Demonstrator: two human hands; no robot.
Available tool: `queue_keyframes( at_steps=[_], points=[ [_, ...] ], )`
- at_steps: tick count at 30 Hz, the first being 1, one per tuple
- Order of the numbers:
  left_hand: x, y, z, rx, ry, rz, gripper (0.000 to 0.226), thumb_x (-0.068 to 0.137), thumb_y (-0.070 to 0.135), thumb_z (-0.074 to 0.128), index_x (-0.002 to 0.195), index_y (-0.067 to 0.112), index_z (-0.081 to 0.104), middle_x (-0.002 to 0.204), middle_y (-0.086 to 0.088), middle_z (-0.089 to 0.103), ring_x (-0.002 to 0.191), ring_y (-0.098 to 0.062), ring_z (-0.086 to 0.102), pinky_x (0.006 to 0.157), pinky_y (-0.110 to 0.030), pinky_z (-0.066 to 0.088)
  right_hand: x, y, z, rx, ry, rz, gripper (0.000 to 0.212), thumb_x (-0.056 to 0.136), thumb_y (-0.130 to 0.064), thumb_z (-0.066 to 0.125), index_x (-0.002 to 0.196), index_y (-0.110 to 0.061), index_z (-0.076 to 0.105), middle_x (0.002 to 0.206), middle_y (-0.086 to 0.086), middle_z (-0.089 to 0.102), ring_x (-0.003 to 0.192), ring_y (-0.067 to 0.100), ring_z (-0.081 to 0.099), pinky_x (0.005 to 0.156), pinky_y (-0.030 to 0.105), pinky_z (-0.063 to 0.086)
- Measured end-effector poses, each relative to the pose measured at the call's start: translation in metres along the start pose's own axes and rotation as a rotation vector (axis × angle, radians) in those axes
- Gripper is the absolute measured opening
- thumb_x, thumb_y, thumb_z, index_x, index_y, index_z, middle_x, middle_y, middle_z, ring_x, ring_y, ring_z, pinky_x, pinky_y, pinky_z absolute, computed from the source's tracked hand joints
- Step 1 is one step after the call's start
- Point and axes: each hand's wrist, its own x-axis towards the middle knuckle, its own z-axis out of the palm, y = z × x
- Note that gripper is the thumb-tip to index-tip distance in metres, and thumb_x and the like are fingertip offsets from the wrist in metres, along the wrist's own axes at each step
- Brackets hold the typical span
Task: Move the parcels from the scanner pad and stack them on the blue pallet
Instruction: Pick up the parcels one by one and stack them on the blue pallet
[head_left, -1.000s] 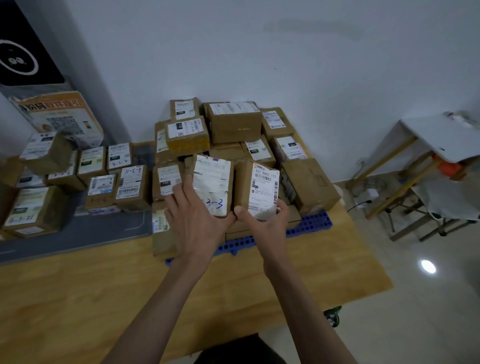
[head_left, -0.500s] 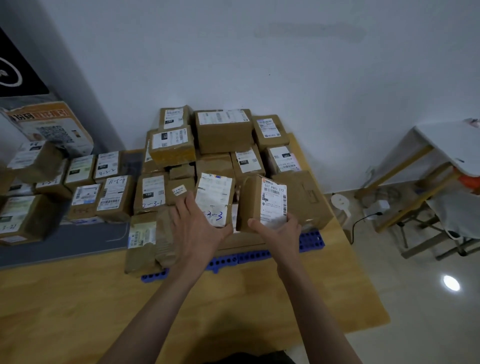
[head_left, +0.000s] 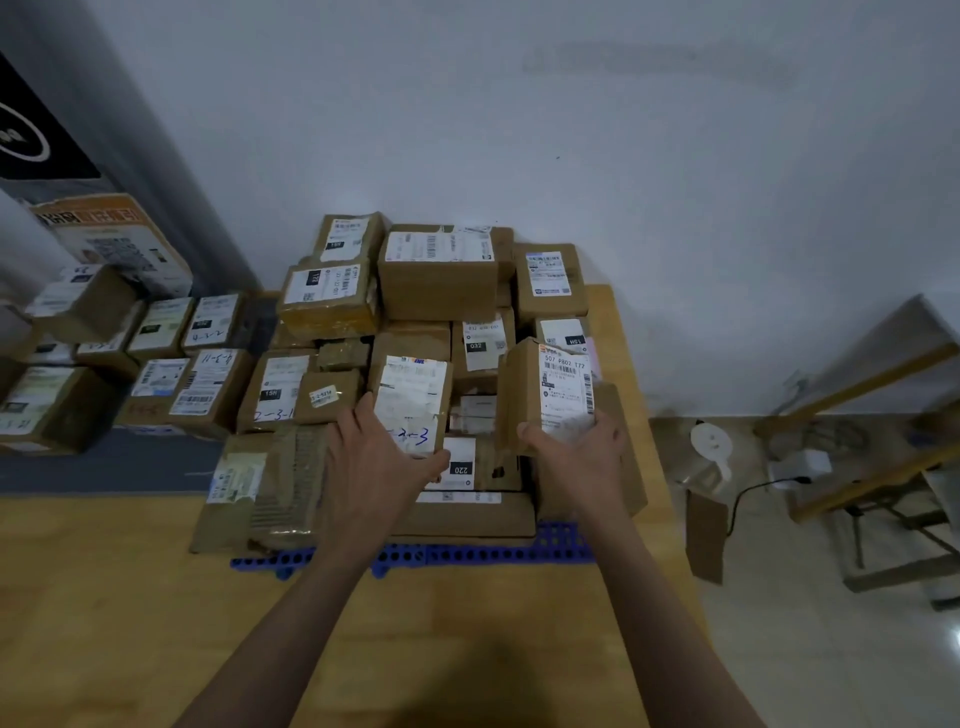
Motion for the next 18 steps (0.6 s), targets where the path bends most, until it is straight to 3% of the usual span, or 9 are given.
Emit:
queue_keyframes(
  at_steps=[6, 8, 12, 18],
  points=[
    [0.037, 0.01, 0.0, 0.072, -0.009, -0.054, 0.111, 0.053, 0.066, 0.078, 0.136, 0.008, 0.032, 0.134, -0.013, 0.037, 0.126, -0.031, 0.033, 0.101, -0.045, 0.037, 0.05, -0.025, 0.011, -0.029, -0.092, -0.04, 0.114, 0.062, -0.052, 0.083, 0.149, -0.016, 0.018, 0.145, 0.007, 0.027, 0.129, 0.027, 0.04, 0.095, 0.038, 0.046],
    [0.055, 0.014, 0.001, 0.074, -0.021, -0.057, 0.113, 0.053, 0.067, 0.077, 0.138, 0.009, 0.03, 0.135, -0.012, 0.035, 0.128, -0.031, 0.031, 0.103, -0.046, 0.035, 0.067, -0.035, 0.021, -0.077, -0.101, -0.056, 0.114, 0.062, -0.051, 0.083, 0.148, -0.011, 0.019, 0.142, 0.01, 0.029, 0.128, 0.028, 0.04, 0.098, 0.041, 0.047],
    [0.093, 0.023, 0.011, 0.073, -0.026, -0.061, 0.112, 0.055, 0.064, 0.079, 0.138, 0.008, 0.029, 0.139, -0.013, 0.031, 0.131, -0.031, 0.027, 0.106, -0.046, 0.031, 0.098, -0.049, 0.043, -0.218, -0.096, -0.073, 0.111, 0.063, -0.055, 0.083, 0.143, -0.009, 0.022, 0.137, 0.011, 0.029, 0.125, 0.028, 0.036, 0.083, 0.035, 0.042],
    [0.14, 0.035, 0.038, 0.055, -0.076, -0.078, 0.11, 0.057, 0.064, 0.079, 0.138, 0.009, 0.03, 0.137, -0.011, 0.034, 0.131, -0.03, 0.028, 0.106, -0.044, 0.031, 0.133, -0.059, 0.08, -0.325, -0.079, -0.043, 0.108, 0.062, -0.058, 0.081, 0.138, -0.009, 0.023, 0.133, 0.011, 0.027, 0.123, 0.032, 0.038, 0.08, 0.038, 0.037]
  ],
)
